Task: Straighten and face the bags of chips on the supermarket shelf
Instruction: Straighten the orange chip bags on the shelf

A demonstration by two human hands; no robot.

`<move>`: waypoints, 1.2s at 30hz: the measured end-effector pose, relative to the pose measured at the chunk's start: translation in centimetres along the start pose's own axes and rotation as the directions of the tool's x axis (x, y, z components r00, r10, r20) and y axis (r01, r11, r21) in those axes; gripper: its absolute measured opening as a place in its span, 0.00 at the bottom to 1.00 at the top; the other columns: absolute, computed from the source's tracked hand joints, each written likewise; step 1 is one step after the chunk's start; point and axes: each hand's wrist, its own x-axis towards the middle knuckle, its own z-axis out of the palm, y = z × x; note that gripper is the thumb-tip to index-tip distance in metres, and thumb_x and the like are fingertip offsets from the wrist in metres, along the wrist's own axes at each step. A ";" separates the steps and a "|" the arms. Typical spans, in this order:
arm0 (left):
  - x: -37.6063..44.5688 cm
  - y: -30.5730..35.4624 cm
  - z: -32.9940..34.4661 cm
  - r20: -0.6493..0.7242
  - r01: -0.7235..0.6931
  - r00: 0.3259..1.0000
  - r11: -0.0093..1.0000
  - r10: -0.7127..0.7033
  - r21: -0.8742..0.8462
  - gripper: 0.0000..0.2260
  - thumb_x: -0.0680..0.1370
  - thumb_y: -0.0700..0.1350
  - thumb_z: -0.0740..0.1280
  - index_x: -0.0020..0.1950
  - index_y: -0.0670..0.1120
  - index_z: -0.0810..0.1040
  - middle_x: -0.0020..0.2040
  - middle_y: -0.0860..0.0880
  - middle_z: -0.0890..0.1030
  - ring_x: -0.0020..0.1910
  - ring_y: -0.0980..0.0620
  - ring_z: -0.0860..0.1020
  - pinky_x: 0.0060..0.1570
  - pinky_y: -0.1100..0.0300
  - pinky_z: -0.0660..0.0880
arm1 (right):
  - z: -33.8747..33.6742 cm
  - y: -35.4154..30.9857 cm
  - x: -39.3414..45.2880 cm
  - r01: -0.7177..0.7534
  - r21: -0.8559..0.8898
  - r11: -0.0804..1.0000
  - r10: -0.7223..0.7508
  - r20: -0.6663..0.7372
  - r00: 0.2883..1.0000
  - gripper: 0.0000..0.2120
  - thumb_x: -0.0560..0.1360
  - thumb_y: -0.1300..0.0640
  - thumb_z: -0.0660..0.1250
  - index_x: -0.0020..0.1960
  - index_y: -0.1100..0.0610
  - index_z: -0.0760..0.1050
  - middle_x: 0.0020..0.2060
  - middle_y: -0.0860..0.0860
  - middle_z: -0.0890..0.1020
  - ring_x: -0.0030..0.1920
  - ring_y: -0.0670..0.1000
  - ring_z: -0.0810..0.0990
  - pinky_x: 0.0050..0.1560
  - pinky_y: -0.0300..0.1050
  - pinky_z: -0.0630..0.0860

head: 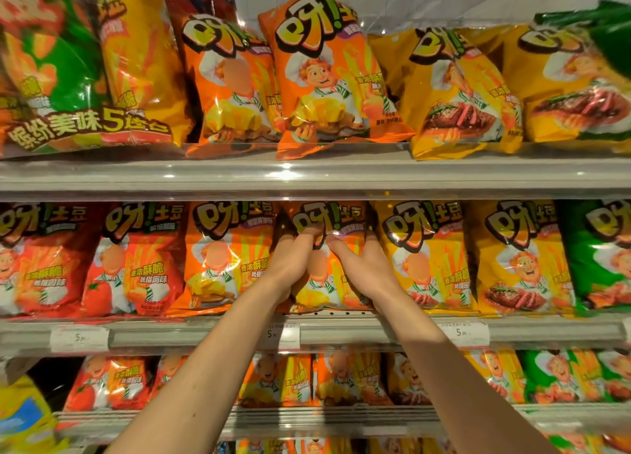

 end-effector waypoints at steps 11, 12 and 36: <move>-0.8 -0.9 0.0 -0.016 0.004 1.000 1.000 -0.004 0.031 0.18 0.82 0.59 0.60 0.59 0.45 0.69 0.43 0.54 0.72 0.41 0.59 0.72 0.39 0.61 0.69 | -0.4 0.0 -1.0 0.012 -0.026 1.000 -0.010 0.042 0.999 0.46 0.67 0.30 0.67 0.75 0.53 0.57 0.67 0.49 0.75 0.63 0.52 0.76 0.64 0.52 0.74; -0.8 -1.0 -0.1 -0.021 -0.008 1.000 0.999 0.008 0.035 0.19 0.81 0.60 0.60 0.61 0.45 0.70 0.45 0.55 0.73 0.42 0.59 0.73 0.39 0.61 0.69 | -0.4 0.0 -1.1 0.012 -0.040 0.999 -0.010 0.047 0.999 0.50 0.65 0.27 0.66 0.76 0.52 0.56 0.68 0.50 0.75 0.64 0.54 0.76 0.65 0.54 0.74; -0.6 -1.0 0.3 -0.072 -0.022 0.997 1.000 0.021 -0.007 0.29 0.81 0.60 0.61 0.75 0.44 0.65 0.63 0.45 0.74 0.61 0.43 0.75 0.53 0.53 0.70 | 0.6 0.2 -1.3 0.085 -0.146 0.986 -0.090 -0.025 0.996 0.46 0.74 0.29 0.60 0.80 0.56 0.52 0.77 0.54 0.61 0.76 0.56 0.63 0.73 0.51 0.63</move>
